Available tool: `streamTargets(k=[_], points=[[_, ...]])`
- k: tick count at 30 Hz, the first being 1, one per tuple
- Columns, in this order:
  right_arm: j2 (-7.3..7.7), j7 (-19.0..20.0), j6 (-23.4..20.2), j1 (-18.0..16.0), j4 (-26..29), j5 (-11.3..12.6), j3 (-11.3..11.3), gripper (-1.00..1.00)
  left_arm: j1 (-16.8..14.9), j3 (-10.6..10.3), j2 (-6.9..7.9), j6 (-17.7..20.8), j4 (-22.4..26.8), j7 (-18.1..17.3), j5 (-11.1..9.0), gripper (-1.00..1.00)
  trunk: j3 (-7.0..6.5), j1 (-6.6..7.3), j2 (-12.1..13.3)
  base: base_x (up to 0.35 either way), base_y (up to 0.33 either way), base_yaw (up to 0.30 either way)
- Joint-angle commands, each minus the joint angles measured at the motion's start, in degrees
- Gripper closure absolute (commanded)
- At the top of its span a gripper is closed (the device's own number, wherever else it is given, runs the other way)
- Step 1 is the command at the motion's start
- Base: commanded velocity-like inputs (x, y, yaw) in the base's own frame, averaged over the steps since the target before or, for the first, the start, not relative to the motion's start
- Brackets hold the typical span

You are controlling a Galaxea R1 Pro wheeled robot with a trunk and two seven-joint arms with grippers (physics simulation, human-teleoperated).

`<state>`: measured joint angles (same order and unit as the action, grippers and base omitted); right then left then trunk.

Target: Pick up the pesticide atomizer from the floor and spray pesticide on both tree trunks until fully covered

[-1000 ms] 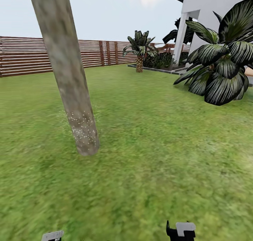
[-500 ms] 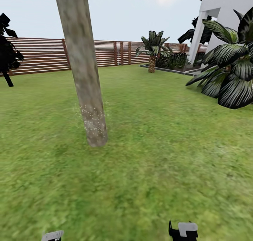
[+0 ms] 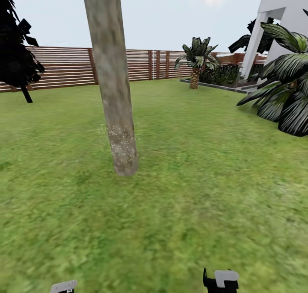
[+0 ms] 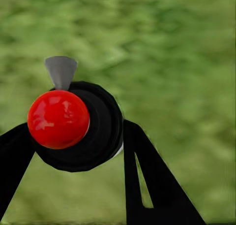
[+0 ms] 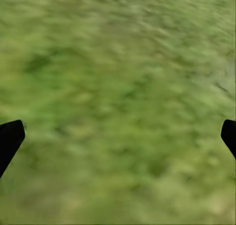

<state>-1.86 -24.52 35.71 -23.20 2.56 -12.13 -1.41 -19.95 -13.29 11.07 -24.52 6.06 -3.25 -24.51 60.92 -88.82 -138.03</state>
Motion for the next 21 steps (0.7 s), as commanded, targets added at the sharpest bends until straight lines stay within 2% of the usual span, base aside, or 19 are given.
streamTargets(k=[1,21], points=[[-0.04,0.00,-0.01,0.00,0.00,0.00,0.00,-1.00,0.00,0.02,0.00,0.00,0.00,0.00,0.01,1.00,-0.05,0.00,0.00,0.000,0.000,0.251],[-0.11,0.00,0.06,0.00,-0.10,0.00,0.00,-1.00,0.00,0.02,0.00,0.00,0.00,0.00,0.04,1.00,-1.14,0.00,0.00,0.000,0.000,0.232]])
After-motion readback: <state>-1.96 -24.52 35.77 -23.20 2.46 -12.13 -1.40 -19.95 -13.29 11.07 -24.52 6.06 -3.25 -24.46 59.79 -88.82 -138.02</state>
